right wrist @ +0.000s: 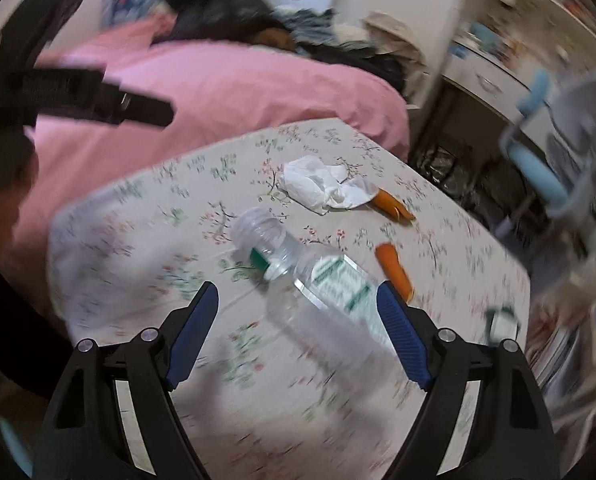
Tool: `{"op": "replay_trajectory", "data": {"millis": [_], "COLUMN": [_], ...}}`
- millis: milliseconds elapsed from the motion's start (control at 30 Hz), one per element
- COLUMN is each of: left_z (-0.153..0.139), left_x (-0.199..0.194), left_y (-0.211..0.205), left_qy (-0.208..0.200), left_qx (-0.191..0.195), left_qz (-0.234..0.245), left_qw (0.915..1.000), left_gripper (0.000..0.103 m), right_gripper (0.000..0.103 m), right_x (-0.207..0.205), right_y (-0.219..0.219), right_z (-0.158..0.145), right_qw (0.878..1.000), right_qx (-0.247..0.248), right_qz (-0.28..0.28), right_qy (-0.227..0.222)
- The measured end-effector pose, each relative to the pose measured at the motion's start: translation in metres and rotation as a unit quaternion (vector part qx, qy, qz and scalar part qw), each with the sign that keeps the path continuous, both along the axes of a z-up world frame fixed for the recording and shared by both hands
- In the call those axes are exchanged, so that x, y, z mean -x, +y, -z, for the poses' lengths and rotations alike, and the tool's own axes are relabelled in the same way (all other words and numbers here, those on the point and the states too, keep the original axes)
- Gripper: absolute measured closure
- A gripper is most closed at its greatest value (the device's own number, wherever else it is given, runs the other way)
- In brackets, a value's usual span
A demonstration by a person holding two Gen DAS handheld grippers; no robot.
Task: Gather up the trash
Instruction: 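Grasp the clear plastic tea bottle with the right gripper, then lift the bottle with the right gripper while the left gripper grasps another orange peel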
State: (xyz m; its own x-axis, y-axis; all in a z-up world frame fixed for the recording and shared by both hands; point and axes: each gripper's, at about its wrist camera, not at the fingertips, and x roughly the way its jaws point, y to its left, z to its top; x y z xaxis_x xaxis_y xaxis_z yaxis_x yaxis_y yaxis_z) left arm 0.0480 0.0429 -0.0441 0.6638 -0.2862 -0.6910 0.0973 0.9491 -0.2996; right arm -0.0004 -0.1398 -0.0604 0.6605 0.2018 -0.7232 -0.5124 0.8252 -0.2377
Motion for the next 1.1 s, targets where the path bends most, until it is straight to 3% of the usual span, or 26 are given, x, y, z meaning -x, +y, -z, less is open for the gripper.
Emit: {"op": "replay_trajectory", "data": {"millis": [233,467,633,833,933,1100], "left_z": [0.003,0.008,0.015,0.031,0.037,0.048], "left_x": [-0.023,-0.043,-0.05,-0.06,-0.069,-0.087], "left_y": [-0.016,-0.034,-0.073,-0.146,-0.162,-0.179], "left_qy": [0.006,0.017,0.018,0.011,0.034,0.077], "left_qx": [-0.007,-0.007,-0.031,-0.068,-0.05,-0.028], "left_qz": [0.015,0.044,0.105,0.178,0.186,0.145], "left_qw": [0.9999,0.9989,0.9939,0.9817,0.9807,0.986], "left_gripper": [0.008,0.008,0.008,0.008,0.009,0.015], "right_gripper": [0.025,0.033,0.034,0.034,0.034,0.034], "right_x": [-0.054,-0.054,-0.009,0.013,0.013,0.012], "right_y": [0.008,-0.011,-0.033,-0.086,-0.109,-0.132], "right_z": [0.032,0.038,0.04,0.038,0.038,0.035], "right_qw": [0.996,0.991,0.992,0.98,0.973,0.967], "right_qx": [0.057,0.017,0.037,-0.002,0.0,-0.037], "right_qz": [-0.039,-0.042,0.047,0.169,0.208,0.234], "right_qy": [0.055,0.124,0.114,0.103,0.097,0.099]}}
